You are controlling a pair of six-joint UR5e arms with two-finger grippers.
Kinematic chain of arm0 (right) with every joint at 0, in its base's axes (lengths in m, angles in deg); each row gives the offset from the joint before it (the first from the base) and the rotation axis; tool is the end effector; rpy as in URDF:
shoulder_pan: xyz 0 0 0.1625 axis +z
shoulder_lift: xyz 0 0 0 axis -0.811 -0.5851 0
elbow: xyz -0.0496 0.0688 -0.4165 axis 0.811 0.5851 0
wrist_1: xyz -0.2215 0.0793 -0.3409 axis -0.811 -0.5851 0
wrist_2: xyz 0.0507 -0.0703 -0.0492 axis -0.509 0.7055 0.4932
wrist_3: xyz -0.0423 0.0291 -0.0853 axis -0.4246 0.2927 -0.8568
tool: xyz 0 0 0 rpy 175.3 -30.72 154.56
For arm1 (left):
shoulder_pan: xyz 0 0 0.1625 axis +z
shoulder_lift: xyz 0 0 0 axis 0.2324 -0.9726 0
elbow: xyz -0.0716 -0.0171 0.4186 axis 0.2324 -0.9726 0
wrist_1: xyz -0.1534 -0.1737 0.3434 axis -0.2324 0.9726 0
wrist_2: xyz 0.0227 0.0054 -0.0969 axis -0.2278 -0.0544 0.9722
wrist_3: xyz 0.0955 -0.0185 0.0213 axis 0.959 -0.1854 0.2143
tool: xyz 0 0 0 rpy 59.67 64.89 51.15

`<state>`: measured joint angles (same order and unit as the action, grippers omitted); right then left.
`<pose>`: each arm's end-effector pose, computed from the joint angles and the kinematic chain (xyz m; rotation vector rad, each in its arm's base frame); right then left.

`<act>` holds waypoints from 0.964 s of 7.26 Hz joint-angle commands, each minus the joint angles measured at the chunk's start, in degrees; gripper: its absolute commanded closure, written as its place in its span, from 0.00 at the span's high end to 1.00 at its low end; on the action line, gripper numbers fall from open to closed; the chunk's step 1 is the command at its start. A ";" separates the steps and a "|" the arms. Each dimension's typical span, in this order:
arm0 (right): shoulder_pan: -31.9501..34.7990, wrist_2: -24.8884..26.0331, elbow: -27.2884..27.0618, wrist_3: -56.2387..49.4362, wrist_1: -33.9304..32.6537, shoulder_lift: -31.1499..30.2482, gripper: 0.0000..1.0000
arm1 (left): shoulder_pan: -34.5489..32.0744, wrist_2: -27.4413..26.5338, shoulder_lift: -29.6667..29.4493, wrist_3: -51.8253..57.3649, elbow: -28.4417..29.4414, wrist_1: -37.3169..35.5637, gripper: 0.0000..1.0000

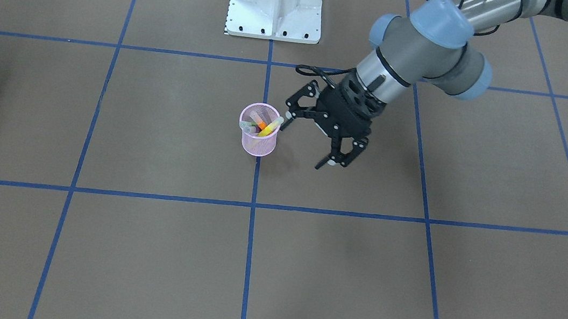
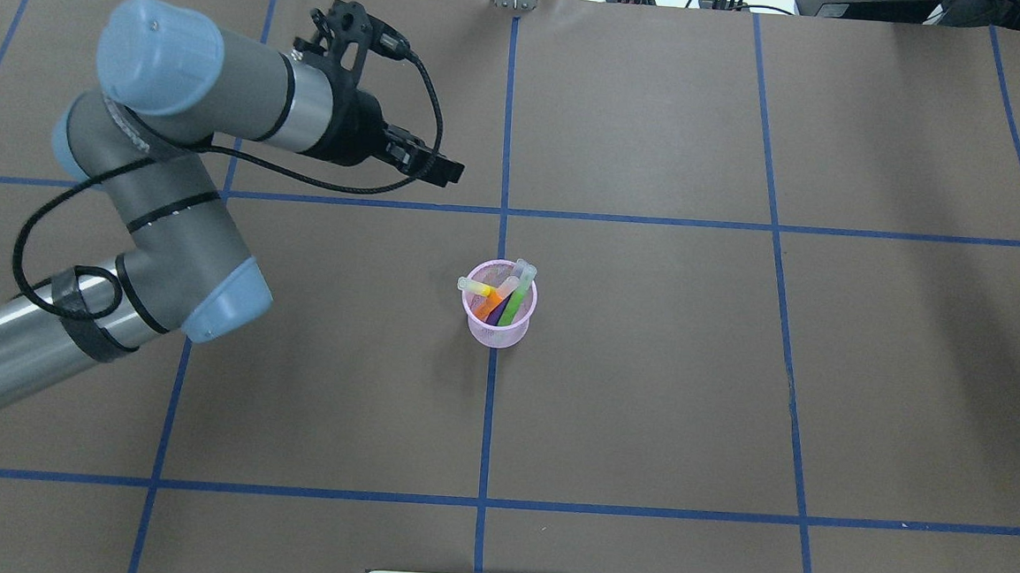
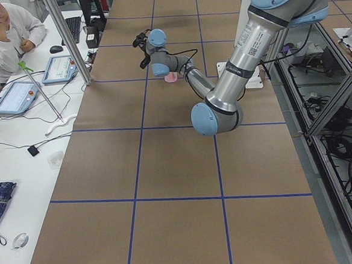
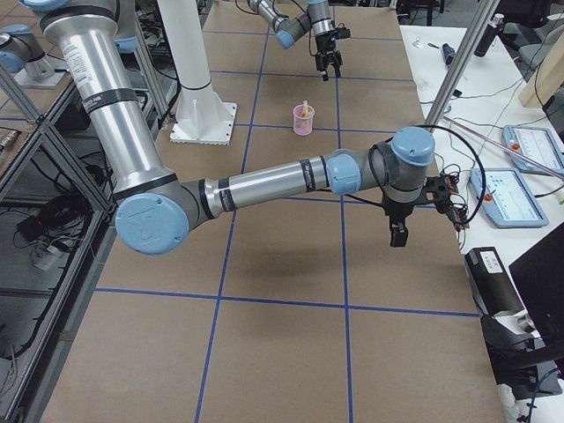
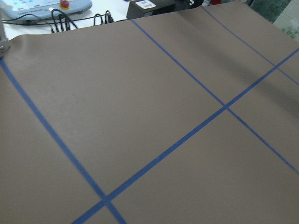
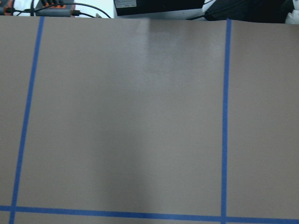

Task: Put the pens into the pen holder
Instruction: 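Open the left gripper and withdraw the left arm away from the cup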

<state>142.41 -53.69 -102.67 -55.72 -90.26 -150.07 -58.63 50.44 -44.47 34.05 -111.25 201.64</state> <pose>0.0448 -0.6313 0.5259 0.1368 -0.7768 0.0417 0.4079 -0.5364 0.2068 0.6713 1.1466 0.3785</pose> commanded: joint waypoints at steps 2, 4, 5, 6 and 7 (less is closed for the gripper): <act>3.28 1.87 -0.61 -7.41 0.45 -10.66 1.00 | -13.39 6.46 2.68 29.43 -0.58 -30.05 1.00; 3.37 4.24 -1.31 -7.96 0.45 -12.78 1.00 | -24.01 9.79 3.28 47.38 -0.31 -43.63 1.00; 3.37 4.60 -1.32 -7.87 0.45 -12.79 1.00 | -30.41 11.12 8.95 56.78 -0.14 -44.38 1.00; 3.37 4.52 -1.23 -7.87 0.45 -12.88 1.00 | -32.39 12.09 13.70 59.66 -1.01 -43.95 1.00; 3.37 4.52 -1.23 -7.87 0.45 -13.06 1.00 | -33.02 11.75 18.19 59.08 -0.93 -44.20 1.00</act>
<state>145.76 -49.27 -103.89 -63.58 -89.82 -162.88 -89.32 61.82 -32.15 90.76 -111.96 158.01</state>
